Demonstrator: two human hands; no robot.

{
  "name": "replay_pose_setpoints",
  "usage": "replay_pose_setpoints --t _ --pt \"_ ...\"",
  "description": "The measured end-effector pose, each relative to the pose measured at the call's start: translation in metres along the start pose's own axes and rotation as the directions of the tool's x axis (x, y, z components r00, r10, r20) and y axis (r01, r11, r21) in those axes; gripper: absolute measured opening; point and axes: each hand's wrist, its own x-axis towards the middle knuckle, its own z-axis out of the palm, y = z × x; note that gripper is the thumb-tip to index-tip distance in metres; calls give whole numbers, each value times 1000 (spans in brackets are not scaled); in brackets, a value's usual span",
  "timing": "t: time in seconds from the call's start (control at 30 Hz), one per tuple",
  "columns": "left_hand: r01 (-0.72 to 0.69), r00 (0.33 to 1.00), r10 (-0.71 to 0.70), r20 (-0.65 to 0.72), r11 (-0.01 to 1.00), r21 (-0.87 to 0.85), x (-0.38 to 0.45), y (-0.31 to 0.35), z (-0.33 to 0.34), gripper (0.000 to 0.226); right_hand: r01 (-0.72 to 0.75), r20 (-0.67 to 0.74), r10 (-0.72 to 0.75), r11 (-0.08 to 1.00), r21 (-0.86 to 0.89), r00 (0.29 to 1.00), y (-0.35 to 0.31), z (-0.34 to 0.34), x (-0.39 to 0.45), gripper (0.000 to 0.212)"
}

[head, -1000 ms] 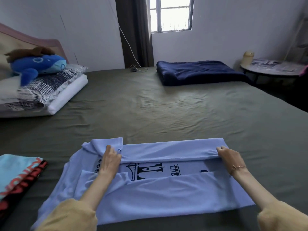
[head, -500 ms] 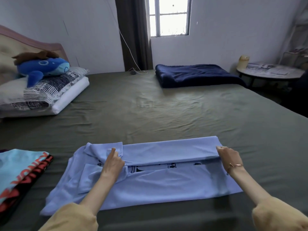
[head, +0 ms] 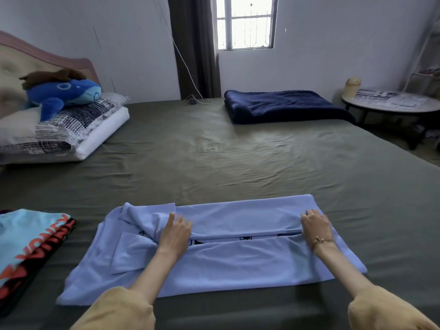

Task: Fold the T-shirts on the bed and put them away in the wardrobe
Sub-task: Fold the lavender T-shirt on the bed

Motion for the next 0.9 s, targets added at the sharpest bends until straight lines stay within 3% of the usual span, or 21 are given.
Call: replay_pose_setpoints --t 0.07,0.13,0.17,0.23,0.3,0.43,0.57,0.67,0.73,0.8,0.9 --pt "-4 1000 1 -19 987 -159 7 20 1 44 88 12 -91 984 154 996 -16 -4 3 21" --pt "12 999 8 49 919 -394 14 37 3 51 111 138 -148 962 248 979 -33 2 4 53" --pt "28 993 33 115 871 -490 18 43 5 52 92 241 -159 959 269 957 -40 2 3 55" --pt "64 972 79 220 815 -576 19 53 12 58 83 345 -195 946 313 918 -46 12 1 56" --pt "67 965 94 244 812 -580 19 57 15 59 61 360 -176 949 310 916 -44 16 -4 60" --pt "45 969 111 221 800 -598 21 55 18 56 41 348 -163 942 333 923 -34 16 -5 61" --pt "-1 986 133 102 615 -788 18 39 12 36 95 224 -260 825 558 939 -23 14 -6 59" --pt "-22 976 192 106 565 -825 17 24 7 22 174 159 -354 743 646 922 -11 12 -10 59" --pt "-30 979 183 87 558 -830 18 16 7 25 195 132 -370 721 665 920 -8 10 -13 39" --pt "-34 980 180 83 565 -824 19 11 8 25 254 48 -389 684 684 920 -10 8 -13 38" --pt "-42 982 174 76 591 -805 18 5 10 18 265 80 -436 671 693 896 -16 7 -12 25"
